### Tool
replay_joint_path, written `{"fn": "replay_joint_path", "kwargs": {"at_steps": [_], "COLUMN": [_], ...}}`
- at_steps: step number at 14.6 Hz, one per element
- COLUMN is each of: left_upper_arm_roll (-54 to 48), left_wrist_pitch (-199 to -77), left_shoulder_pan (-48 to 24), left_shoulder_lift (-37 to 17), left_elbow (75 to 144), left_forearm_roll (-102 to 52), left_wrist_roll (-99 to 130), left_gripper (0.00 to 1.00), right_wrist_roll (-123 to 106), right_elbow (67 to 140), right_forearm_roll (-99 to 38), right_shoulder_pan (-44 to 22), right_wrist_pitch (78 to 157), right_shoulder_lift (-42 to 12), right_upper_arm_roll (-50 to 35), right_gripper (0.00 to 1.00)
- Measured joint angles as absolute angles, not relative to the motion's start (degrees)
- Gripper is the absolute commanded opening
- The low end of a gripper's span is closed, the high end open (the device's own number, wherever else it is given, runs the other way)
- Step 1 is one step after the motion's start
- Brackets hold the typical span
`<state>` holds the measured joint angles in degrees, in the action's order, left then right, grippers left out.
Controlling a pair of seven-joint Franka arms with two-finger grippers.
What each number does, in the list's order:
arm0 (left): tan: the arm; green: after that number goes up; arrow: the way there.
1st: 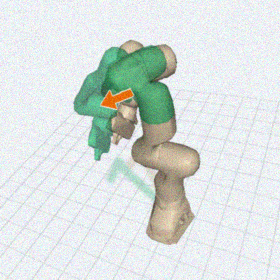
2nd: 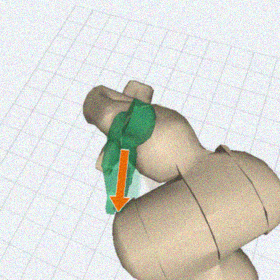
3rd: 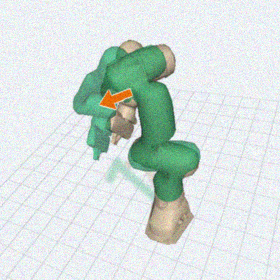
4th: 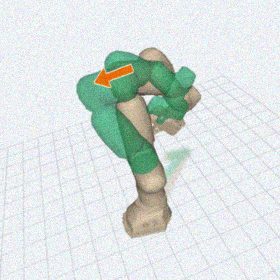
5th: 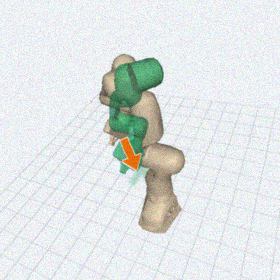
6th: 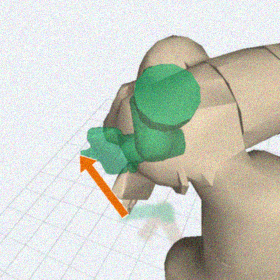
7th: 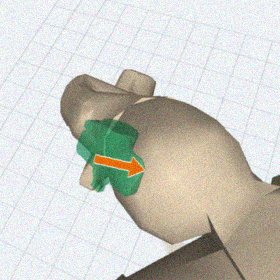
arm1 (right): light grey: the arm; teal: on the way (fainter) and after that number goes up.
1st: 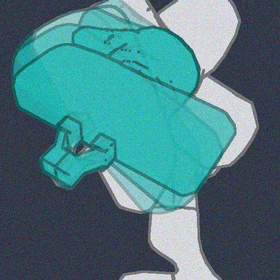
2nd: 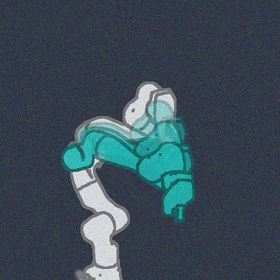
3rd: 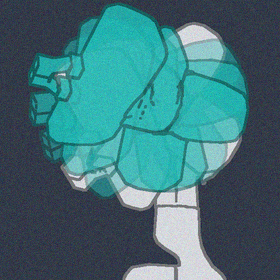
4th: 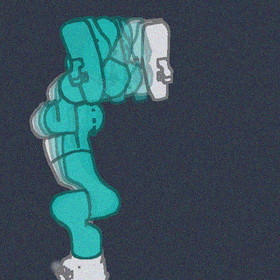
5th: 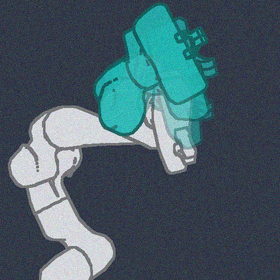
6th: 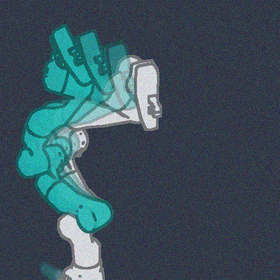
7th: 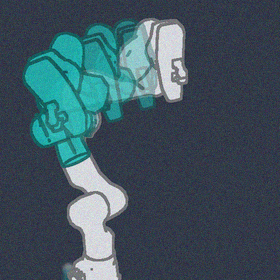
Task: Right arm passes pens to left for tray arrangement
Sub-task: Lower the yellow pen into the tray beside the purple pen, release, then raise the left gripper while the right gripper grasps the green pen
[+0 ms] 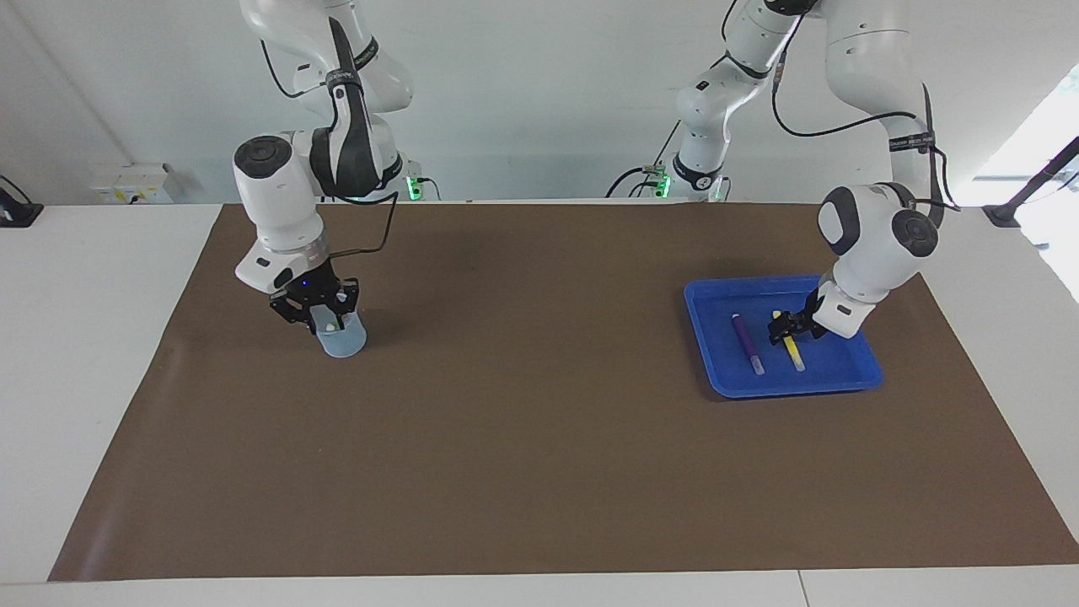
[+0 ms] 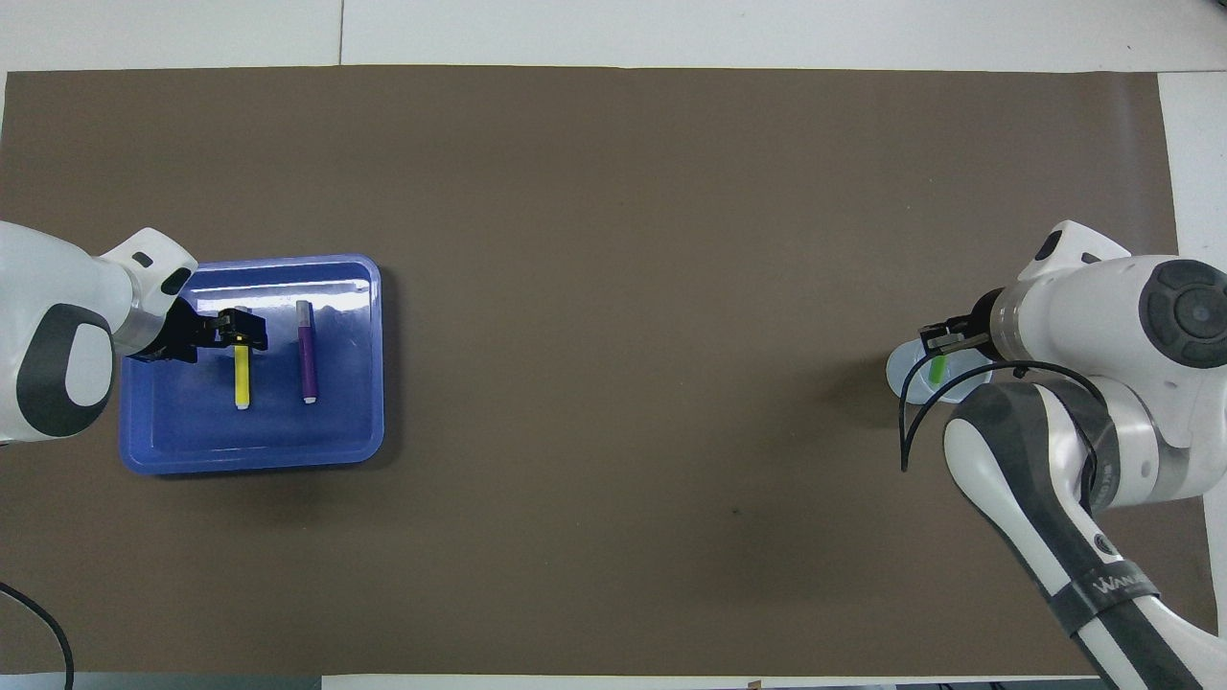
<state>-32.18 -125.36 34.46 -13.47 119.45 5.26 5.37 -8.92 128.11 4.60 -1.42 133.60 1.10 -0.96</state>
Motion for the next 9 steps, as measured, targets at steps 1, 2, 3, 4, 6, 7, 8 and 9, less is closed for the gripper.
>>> {"fn": "replay_joint_path", "kwargs": {"at_steps": [1,2,3,4,6,7,8,9], "left_upper_arm_roll": [-32.2,-32.23,-32.28,-32.39,-32.98,-33.57,-34.33,-35.22], "left_wrist_pitch": [-122.61,-119.56,-116.69,-113.94,-109.71,-108.08,-106.71,-105.76], "left_shoulder_pan": [34.46,34.46,34.46,34.45,34.44,34.42,34.37,34.25], "left_shoulder_lift": [-13.43,-13.33,-13.15,-12.84,-11.79,-11.02,-10.08,-8.9], "left_elbow": [117.5,115.22,113.1,111.14,107.93,106.48,105.18,104.17], "left_forearm_roll": [5.26,5.26,5.21,5.01,2.9,1.14,-0.46,-1.93], "left_wrist_roll": [5.41,5.5,5.76,6.47,9.31,11.61,14.77,18.7], "left_gripper": [1.0,1.0,1.0,1.0,1.0,1.0,1.0,1.0], "right_wrist_roll": [-8.92,-8.92,-8.92,-8.92,-8.92,-8.92,-8.92,-8.92], "right_elbow": [128.12,128.12,128.13,128.13,128.15,128.15,128.16,128.18], "right_forearm_roll": [4.6,4.6,4.6,4.6,4.6,4.6,4.6,4.6], "right_shoulder_pan": [-1.42,-1.42,-1.42,-1.44,-1.48,-1.51,-1.52,-1.55], "right_wrist_pitch": [133.6,133.6,133.6,133.6,133.6,133.6,133.6,133.6], "right_shoulder_lift": [1.1,1.11,1.11,1.12,1.12,1.12,1.12,1.12], "right_upper_arm_roll": [-0.96,-0.96,-0.96,-0.97,-0.97,-0.97,-0.97,-0.97], "right_gripper": [0.47,0.46,0.46,0.45,0.29,0.15,0.02,0.0]}}
